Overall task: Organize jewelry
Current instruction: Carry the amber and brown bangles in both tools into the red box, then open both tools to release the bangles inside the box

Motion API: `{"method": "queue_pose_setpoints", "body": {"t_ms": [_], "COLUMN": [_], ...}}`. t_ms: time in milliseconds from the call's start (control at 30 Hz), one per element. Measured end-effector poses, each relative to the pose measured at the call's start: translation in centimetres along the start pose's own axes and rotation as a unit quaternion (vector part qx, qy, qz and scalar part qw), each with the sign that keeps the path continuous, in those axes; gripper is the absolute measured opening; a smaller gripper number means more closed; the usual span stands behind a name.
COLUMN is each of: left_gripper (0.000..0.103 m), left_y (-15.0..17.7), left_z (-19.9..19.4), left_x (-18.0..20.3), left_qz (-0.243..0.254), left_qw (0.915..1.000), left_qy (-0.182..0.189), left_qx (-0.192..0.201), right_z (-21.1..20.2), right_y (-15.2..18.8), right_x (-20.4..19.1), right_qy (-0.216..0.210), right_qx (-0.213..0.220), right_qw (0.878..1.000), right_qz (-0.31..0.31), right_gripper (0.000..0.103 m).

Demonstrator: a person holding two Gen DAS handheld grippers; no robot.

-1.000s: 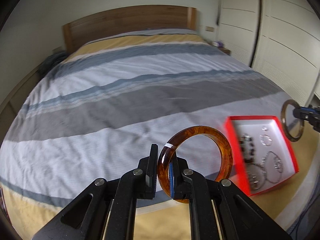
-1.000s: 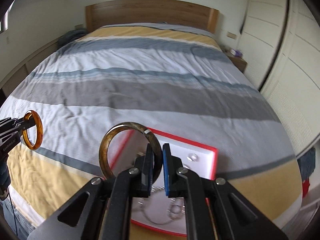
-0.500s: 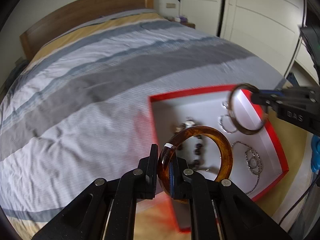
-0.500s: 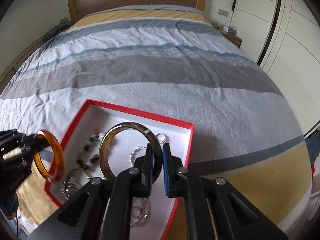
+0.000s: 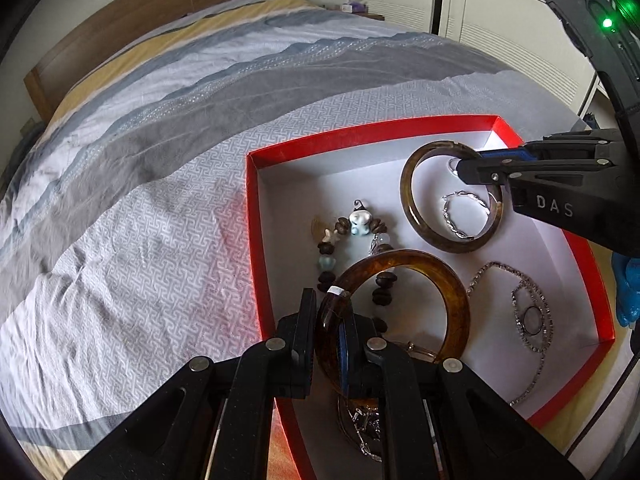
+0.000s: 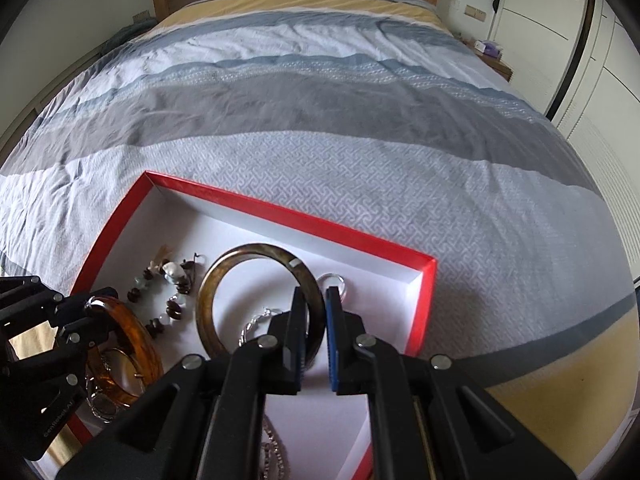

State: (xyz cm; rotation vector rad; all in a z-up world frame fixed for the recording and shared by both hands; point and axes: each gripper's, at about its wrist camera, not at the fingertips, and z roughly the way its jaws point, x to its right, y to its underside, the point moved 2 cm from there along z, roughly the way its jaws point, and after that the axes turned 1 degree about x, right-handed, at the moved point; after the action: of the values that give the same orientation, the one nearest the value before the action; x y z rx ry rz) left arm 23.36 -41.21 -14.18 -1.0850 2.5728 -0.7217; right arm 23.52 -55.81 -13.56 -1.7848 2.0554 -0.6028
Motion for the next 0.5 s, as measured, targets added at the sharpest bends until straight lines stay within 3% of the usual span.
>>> {"method": "queue_pose_setpoints", "body": {"t_ms": [500], "left_gripper": [0.011], "left_y": [-0.27], "left_z": [0.48], "left_x": [-0.50], "left_qz": [-0.031], "left_qw": [0.9989], "left_qy": [0.030], "left_qx": [-0.014], "right_z": [0.26], "right_y": [0.58], "right_x": [0.26], "right_qy": [0.002], "right_qx": [-0.018], "right_qw": [1.000], "right_qz": [0.007], "right_gripper": [0.010]}}
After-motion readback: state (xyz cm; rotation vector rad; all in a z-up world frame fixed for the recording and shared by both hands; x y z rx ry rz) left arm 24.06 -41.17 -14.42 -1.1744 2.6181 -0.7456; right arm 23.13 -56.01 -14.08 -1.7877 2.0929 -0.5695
